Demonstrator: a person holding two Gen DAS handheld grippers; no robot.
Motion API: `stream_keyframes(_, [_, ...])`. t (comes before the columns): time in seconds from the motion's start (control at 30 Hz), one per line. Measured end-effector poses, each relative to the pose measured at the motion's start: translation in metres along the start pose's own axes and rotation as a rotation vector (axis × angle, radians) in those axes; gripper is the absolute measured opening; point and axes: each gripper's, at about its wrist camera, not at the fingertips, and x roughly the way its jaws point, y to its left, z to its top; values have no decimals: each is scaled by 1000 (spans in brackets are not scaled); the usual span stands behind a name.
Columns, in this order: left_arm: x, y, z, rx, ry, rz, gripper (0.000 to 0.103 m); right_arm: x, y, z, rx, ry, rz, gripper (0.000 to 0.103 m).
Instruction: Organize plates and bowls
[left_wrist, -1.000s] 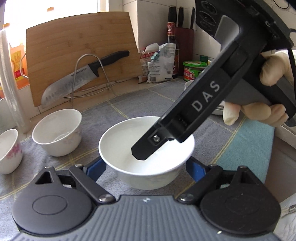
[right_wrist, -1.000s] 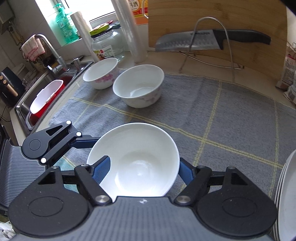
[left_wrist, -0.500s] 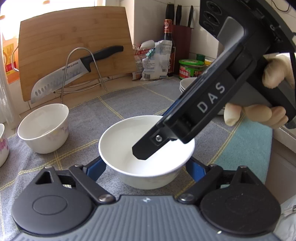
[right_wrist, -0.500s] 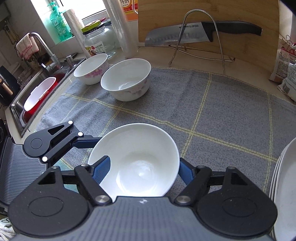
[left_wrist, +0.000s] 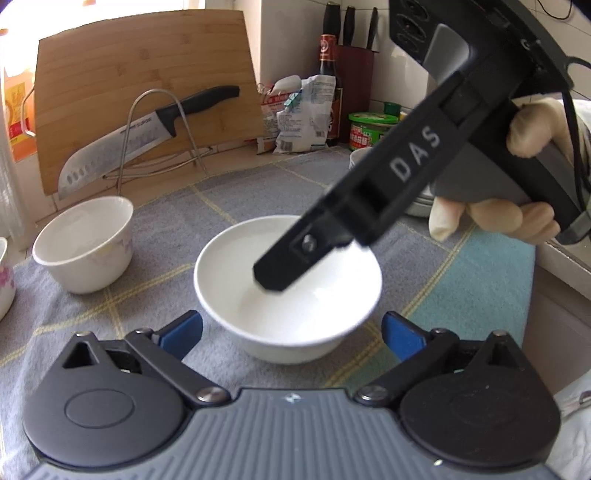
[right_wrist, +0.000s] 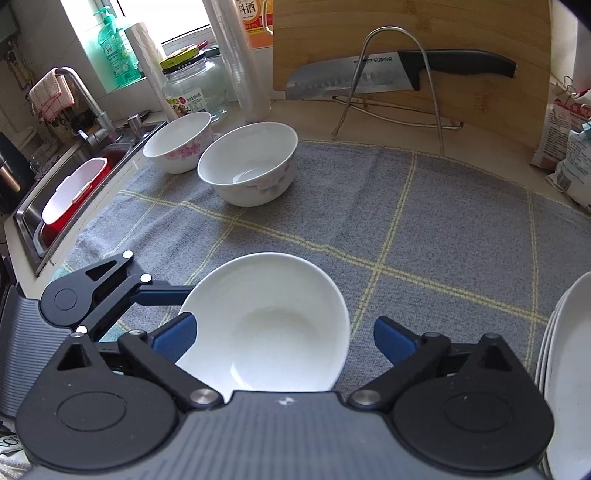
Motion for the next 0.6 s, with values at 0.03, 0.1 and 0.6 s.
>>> stream_keyframes(0.03, [-3,1,-1,-5,1,-2,102,-1,0,0,1,-6,-9,103])
stream_keyframes(0.1, [-11,3,-2,-16,1,3,102,-5,1,0,-2,-21,-20,103])
stream_keyframes(0.6, [-82,85,8,-164,-23,199,102,-8,34,18,-109,-145,-124,103])
